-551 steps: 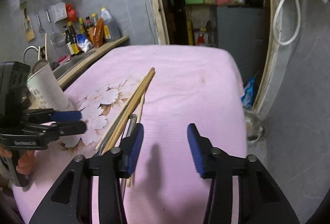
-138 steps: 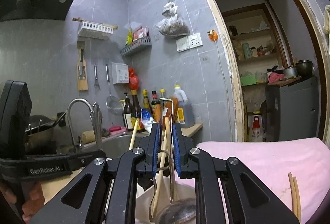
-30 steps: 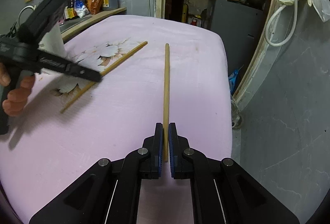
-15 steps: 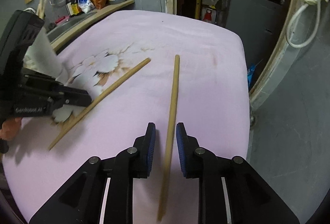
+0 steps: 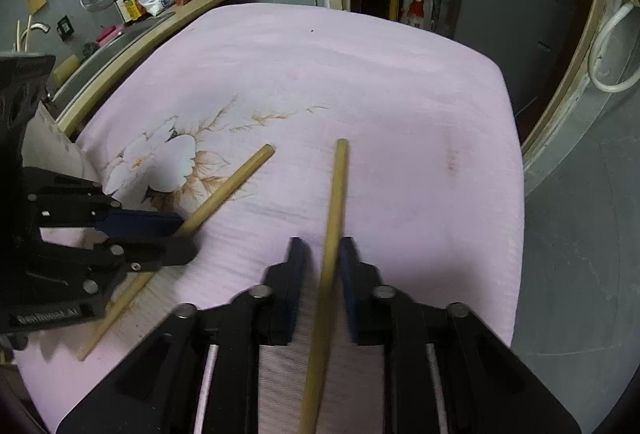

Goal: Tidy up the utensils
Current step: 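Lift both chopsticks off the tablecloth with both grippers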

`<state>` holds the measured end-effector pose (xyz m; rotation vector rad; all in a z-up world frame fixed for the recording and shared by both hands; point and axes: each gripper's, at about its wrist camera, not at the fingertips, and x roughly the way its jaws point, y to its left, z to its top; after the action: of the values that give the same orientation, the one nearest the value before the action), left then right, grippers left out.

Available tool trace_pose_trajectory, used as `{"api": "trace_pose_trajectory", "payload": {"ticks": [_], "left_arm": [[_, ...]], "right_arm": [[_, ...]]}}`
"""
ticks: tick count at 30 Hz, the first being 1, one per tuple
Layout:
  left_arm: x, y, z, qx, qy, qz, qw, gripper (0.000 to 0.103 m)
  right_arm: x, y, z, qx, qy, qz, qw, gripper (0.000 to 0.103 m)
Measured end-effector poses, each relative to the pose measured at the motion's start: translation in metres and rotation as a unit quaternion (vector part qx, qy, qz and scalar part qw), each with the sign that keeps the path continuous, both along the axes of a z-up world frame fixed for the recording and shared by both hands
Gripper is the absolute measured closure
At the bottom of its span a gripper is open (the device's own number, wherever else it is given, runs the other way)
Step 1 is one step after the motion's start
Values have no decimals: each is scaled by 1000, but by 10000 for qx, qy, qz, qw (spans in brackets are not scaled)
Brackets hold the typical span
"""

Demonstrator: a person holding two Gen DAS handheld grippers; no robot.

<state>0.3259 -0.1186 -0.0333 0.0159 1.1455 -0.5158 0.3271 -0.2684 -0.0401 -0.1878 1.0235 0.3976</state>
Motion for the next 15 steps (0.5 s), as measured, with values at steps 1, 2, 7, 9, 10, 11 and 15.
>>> {"api": "trace_pose_trajectory", "payload": {"ticks": [1,2,7,9,10,11,15], "left_arm": [[0,1,0,-10,10,23,10000,97],[-3,2,0,-49,21,59,10000,97],[-20,14,7,-379,-35,220,9990,99],[-31,21,16,-475,-228,253,9983,99],[-37,25,21,-549,-372,288,9974,99],[-44,30,24,-602,-480,308,9966,99],[-75,43,48,-832,-1295,482,9869,99]], "right_arm": [[0,-2,0,57,-6,-21,10000,96],[-1,-6,0,107,-6,-50,9999,97],[-14,-12,7,318,-141,-169,9993,98],[-27,-16,15,531,-331,-219,9978,98],[-34,-17,19,653,-455,-235,9966,98],[-42,-19,25,769,-610,-254,9948,98],[-82,-16,49,1016,-1523,-240,9828,98]]}}
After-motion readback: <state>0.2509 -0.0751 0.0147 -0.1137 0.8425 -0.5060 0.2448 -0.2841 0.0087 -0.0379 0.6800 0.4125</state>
